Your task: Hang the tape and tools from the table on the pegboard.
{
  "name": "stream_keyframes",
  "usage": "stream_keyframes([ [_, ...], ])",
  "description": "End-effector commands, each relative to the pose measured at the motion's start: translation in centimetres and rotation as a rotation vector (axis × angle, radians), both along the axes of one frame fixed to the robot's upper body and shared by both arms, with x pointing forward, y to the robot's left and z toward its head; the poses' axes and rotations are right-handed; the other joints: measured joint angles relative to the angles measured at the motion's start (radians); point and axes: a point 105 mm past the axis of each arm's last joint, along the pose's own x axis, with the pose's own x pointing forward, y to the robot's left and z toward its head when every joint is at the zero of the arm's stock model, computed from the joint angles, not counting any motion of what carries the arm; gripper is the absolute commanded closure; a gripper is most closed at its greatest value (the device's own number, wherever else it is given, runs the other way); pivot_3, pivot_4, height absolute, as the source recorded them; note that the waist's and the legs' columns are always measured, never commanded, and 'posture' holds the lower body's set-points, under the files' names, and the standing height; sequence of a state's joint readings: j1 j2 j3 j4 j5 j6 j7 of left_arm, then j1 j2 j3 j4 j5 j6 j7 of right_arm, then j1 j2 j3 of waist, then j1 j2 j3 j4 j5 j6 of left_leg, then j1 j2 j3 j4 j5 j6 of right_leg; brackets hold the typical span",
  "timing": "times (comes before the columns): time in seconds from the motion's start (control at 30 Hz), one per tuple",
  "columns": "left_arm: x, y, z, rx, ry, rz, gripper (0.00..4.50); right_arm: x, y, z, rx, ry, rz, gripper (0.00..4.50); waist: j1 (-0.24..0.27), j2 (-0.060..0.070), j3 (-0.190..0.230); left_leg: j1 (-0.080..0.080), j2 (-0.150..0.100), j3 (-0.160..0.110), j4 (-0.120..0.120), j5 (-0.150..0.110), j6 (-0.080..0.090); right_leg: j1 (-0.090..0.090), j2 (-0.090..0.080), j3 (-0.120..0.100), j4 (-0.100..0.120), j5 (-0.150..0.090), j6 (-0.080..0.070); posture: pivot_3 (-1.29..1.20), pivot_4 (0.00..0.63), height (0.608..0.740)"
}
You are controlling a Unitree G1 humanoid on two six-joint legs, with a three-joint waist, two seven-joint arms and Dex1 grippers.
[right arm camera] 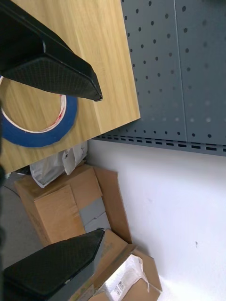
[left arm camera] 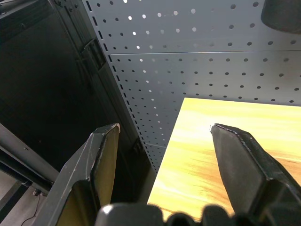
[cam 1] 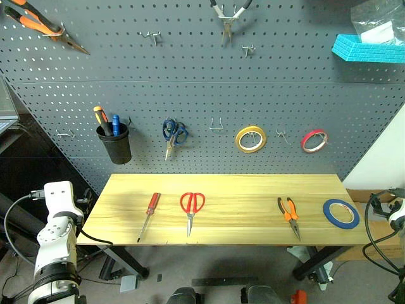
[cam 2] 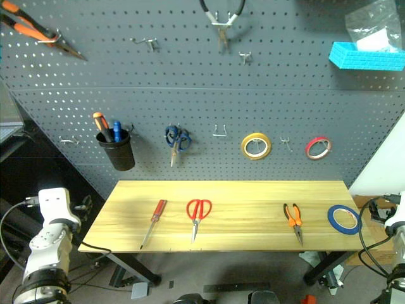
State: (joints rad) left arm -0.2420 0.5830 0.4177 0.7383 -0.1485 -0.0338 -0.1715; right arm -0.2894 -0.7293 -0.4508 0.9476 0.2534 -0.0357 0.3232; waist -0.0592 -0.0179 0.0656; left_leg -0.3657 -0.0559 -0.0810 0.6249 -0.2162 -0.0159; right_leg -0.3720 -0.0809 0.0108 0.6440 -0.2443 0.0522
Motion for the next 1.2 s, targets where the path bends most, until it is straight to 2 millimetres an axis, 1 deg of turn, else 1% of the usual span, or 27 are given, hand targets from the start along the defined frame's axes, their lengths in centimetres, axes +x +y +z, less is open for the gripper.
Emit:
stream_keyframes([
  [0.03,0.2,0.7,1.7,0.082,-0.029,0.004,1.21,0.6,-0.7,2.3,-0.052,-0.056,-0.001,0.00,0.000,0.000,0.000,0.000,0.000,0.000,0.000,0.000,0.000,0.000,0.000,0.000,0.000,0.000,0.000,-0.09,0.000,0.740],
  [0.13,0.0,1.0,1.7,0.095,-0.031,0.024,1.21,0.7,-0.5,2.3,-0.060,-0.048,0.016,0.00,0.000,0.000,0.000,0.000,0.000,0.000,0.000,0.000,0.000,0.000,0.000,0.000,0.000,0.000,0.000,-0.08,0.000,0.740],
  [0.27,-0.4,1.0,1.0,0.075,-0.003,0.044,1.21,1.4,0.8,2.0,-0.053,-0.036,0.088,0.00,0.000,-0.001,0.001,0.000,0.000,0.000,0.000,0.000,0.000,0.000,0.000,0.000,0.000,0.000,0.000,-0.08,0.010,0.740],
  [0.33,-0.2,0.3,1.0,0.046,-0.016,0.037,1.21,1.9,1.7,1.7,-0.045,-0.019,0.139,0.00,-0.001,-0.001,0.001,0.000,0.000,0.000,0.000,0.000,0.000,0.000,0.000,0.000,0.000,0.000,0.000,-0.09,0.027,0.740],
  [0.4,0.4,-1.1,1.4,0.029,-0.045,-0.012,1.21,2.5,2.9,1.7,-0.038,-0.014,0.194,0.00,-0.001,-0.003,0.004,0.000,0.000,0.000,0.000,0.000,0.000,0.000,0.000,0.001,0.000,0.000,0.000,-0.09,0.034,0.740],
  [0.43,0.9,-2.6,1.7,0.020,-0.054,-0.065,1.21,2.9,3.8,1.8,-0.034,-0.009,0.231,0.00,0.000,-0.003,0.005,0.000,0.000,0.000,0.000,0.000,0.000,0.000,0.000,0.001,0.000,0.000,0.000,-0.10,0.055,0.740],
  [0.47,1.4,-3.9,2.0,0.013,-0.062,-0.110,1.21,3.3,4.5,1.9,-0.033,-0.005,0.258,0.00,0.000,-0.005,0.010,0.000,0.000,0.000,0.000,0.000,0.000,0.000,0.000,0.001,0.000,0.000,0.000,-0.11,0.061,0.740],
  [0.57,2.8,-8.5,2.9,0.020,-0.066,-0.254,1.21,4.0,6.0,2.0,-0.024,0.018,0.308,0.00,0.003,-0.008,0.025,0.000,0.000,0.000,0.001,0.000,0.000,0.000,-0.001,0.001,0.000,0.000,0.000,-0.12,0.099,0.740],
  [0.6,3.0,-9.4,3.1,0.023,-0.064,-0.282,1.21,4.1,6.3,2.1,-0.018,0.023,0.317,0.00,0.004,-0.008,0.033,0.000,0.000,0.000,0.001,-0.001,-0.001,0.001,-0.001,0.002,0.000,0.000,0.000,-0.12,0.099,0.740],
  [0.63,3.3,-10.7,3.3,0.020,-0.062,-0.323,1.21,4.3,6.8,2.1,-0.010,0.033,0.324,0.00,0.004,-0.008,0.037,-0.001,0.000,-0.001,0.001,-0.001,-0.002,0.001,-0.001,0.003,0.000,0.000,0.000,-0.13,0.120,0.740],
  [0.7,4.3,-15.4,3.7,0.001,-0.050,-0.487,1.21,4.7,7.5,1.7,0.019,0.077,0.340,0.00,0.004,-0.009,0.057,-0.001,0.000,0.001,0.001,0.000,0.000,0.000,-0.001,0.002,0.000,0.000,0.000,-0.15,0.148,0.740],
  [0.77,4.6,-19.0,4.2,-0.001,-0.047,-0.625,1.21,4.9,8.0,1.1,0.059,0.122,0.349,0.00,0.004,-0.008,0.074,-0.003,0.000,0.001,0.001,0.000,0.000,-0.001,-0.001,0.002,0.000,0.000,0.000,-0.16,0.167,0.740],
  [0.8,4.7,-20.3,4.4,0.015,-0.040,-0.677,1.21,4.9,8.2,0.9,0.074,0.140,0.354,0.00,0.003,-0.008,0.084,-0.004,0.000,0.001,0.001,0.000,0.001,-0.002,-0.001,0.002,-0.001,0.000,0.001,-0.16,0.175,0.740],
  [0.83,4.7,-21.6,4.7,0.019,-0.040,-0.733,1.21,4.9,8.5,0.7,0.089,0.158,0.355,0.00,0.002,-0.008,0.090,-0.005,0.000,0.002,0.001,-0.001,0.001,-0.003,-0.001,0.002,-0.001,0.000,0.001,-0.16,0.200,0.740],
  [0.87,4.6,-22.8,5.0,0.023,-0.040,-0.797,1.21,5.0,8.6,0.5,0.097,0.172,0.355,0.00,0.001,-0.008,0.101,-0.008,0.000,0.003,0.001,-0.001,0.002,-0.007,-0.001,0.002,-0.001,0.000,0.002,-0.16,0.207,0.740],
  [0.9,4.5,-23.8,5.3,0.029,-0.038,-0.860,1.21,5.0,8.8,0.4,0.108,0.187,0.353,0.00,-0.001,-0.009,0.111,-0.013,0.000,0.003,0.002,-0.001,0.002,-0.011,-0.001,0.002,0.000,0.002,0.006,-0.16,0.223,0.740],
  [0.93,4.2,-25.4,5.7,0.027,-0.041,-0.953,1.21,5.1,8.7,0.1,0.120,0.207,0.344,0.00,-0.003,-0.008,0.119,-0.018,0.000,0.003,0.002,-0.001,0.002,-0.017,-0.001,0.003,0.000,0.004,0.008,-0.17,0.230,0.740],
  [1.0,3.3,-28.6,6.1,0.008,-0.010,-1.144,1.21,5.3,8.6,-0.3,0.147,0.242,0.334,0.00,-0.008,-0.007,0.135,-0.020,0.000,0.004,0.002,-0.002,0.003,-0.018,0.000,0.003,0.000,0.005,0.006,-0.17,0.243,0.740],
  [1.03,2.7,-29.8,6.5,-0.034,0.001,-1.223,1.21,5.3,8.4,-0.6,0.150,0.265,0.321,0.00,-0.011,-0.006,0.144,-0.020,0.000,0.004,0.002,-0.002,0.003,-0.019,0.000,0.004,-0.001,0.006,0.006,-0.16,0.262,0.740],
  [1.1,1.5,-32.1,7.8,-0.098,-0.011,-1.378,1.21,5.6,8.2,-0.8,0.154,0.290,0.309,0.00,-0.016,-0.007,0.164,-0.022,0.000,0.005,0.003,-0.003,0.005,-0.019,-0.001,0.004,-0.001,0.005,0.006,-0.16,0.280,0.740],
  [1.2,0.5,-33.4,8.7,-0.119,0.009,-1.495,1.21,6.1,8.1,-1.1,0.148,0.309,0.306,0.00,-0.025,-0.009,0.185,-0.029,-0.001,0.005,0.005,-0.003,0.006,-0.025,-0.001,0.004,-0.001,0.006,0.006,-0.17,0.305,0.740],
])
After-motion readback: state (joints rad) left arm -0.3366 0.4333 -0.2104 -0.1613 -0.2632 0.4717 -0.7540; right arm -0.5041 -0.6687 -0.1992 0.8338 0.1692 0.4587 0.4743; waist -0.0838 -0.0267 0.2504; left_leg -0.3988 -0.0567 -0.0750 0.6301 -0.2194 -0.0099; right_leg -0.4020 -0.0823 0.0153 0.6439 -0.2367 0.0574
